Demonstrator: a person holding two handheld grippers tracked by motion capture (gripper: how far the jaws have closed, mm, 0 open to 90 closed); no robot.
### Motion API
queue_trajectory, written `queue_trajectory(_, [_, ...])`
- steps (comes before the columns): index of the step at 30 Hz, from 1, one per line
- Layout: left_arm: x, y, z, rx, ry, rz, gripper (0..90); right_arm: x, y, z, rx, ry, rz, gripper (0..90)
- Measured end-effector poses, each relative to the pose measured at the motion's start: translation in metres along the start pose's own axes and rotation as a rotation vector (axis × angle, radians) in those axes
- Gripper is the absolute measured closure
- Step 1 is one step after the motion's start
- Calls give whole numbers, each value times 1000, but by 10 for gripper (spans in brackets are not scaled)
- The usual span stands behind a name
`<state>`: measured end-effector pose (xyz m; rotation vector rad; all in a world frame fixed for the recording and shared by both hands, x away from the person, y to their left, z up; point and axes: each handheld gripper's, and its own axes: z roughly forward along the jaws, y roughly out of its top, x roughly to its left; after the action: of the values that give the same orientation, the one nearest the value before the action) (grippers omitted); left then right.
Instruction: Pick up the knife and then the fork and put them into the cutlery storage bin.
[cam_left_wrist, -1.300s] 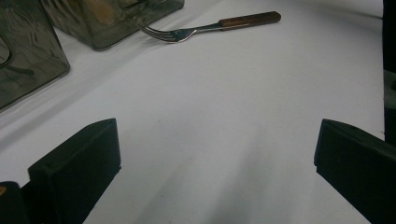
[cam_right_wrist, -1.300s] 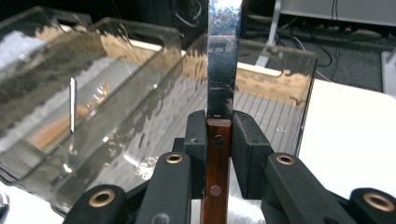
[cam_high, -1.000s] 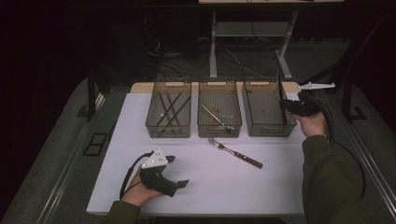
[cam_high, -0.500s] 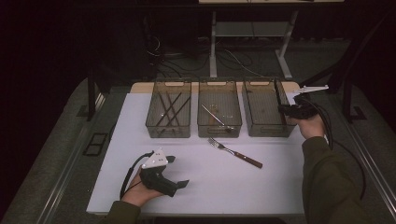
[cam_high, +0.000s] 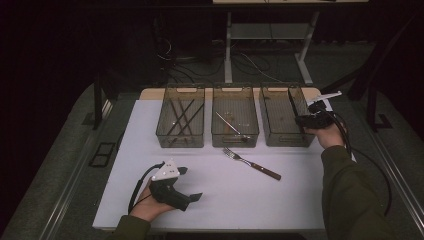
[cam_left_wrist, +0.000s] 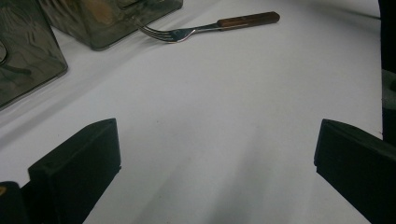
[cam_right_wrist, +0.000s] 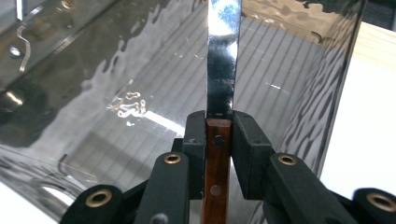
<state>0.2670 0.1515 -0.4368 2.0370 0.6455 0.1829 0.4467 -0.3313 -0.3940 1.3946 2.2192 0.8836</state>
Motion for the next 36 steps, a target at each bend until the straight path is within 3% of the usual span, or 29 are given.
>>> queue_trajectory(13, [0,0,-1,-2,2,2,0,1,1,-14,-90,51,64,487])
queue_trajectory(21, [0,0,-1,-4,3,3,0,15,-3,-38,-210,140,101,381])
queue_trajectory(36, [0,0,-1,-4,6,6,0,54,-29,-62,-257,239,-2,330])
